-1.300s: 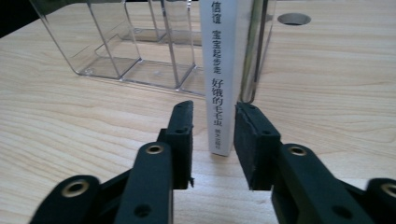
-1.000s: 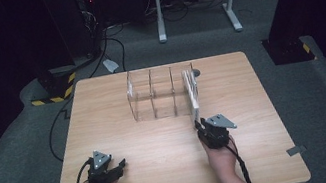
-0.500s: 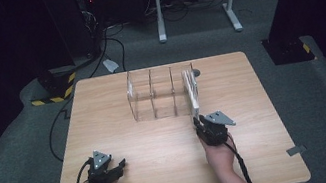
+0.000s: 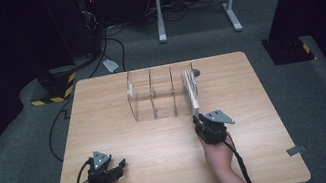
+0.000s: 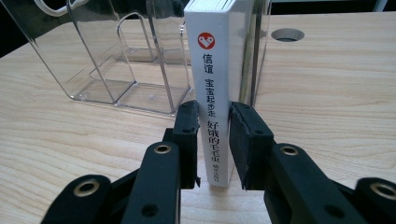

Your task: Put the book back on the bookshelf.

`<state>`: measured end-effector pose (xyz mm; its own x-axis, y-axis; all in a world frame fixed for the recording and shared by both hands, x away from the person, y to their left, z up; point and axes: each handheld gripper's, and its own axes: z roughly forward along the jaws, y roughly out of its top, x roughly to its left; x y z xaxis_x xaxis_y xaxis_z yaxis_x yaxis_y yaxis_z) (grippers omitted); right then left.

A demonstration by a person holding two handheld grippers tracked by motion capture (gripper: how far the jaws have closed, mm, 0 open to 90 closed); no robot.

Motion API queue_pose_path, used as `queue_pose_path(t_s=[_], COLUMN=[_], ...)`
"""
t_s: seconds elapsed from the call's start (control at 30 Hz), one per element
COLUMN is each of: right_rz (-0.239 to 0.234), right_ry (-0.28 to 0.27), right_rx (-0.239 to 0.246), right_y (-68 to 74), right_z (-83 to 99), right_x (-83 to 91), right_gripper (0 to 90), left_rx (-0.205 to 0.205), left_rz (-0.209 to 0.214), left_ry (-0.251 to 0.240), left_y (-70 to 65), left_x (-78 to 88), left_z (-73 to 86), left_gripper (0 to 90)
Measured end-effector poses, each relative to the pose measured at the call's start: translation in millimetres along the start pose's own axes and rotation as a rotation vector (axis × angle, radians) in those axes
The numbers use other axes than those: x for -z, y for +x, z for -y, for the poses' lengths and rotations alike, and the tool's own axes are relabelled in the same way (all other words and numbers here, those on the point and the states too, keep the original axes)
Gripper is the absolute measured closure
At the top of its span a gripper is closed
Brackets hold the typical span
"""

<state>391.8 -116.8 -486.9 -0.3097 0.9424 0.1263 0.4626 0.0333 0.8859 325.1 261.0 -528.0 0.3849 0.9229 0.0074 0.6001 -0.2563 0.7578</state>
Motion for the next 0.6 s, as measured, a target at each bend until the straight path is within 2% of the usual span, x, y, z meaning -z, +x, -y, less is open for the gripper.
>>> queue_pose_path(t_s=[0.6], right_rz=[0.039], right_ry=[-0.008], right_rx=[-0.048], right_y=[5.6], right_z=[-2.0], right_x=[-6.5], right_gripper=[72.9], left_rx=[0.000], left_rz=[0.000], left_ry=[0.000], left_y=[0.0], left_x=[0.0], left_z=[0.0], left_gripper=[39.1])
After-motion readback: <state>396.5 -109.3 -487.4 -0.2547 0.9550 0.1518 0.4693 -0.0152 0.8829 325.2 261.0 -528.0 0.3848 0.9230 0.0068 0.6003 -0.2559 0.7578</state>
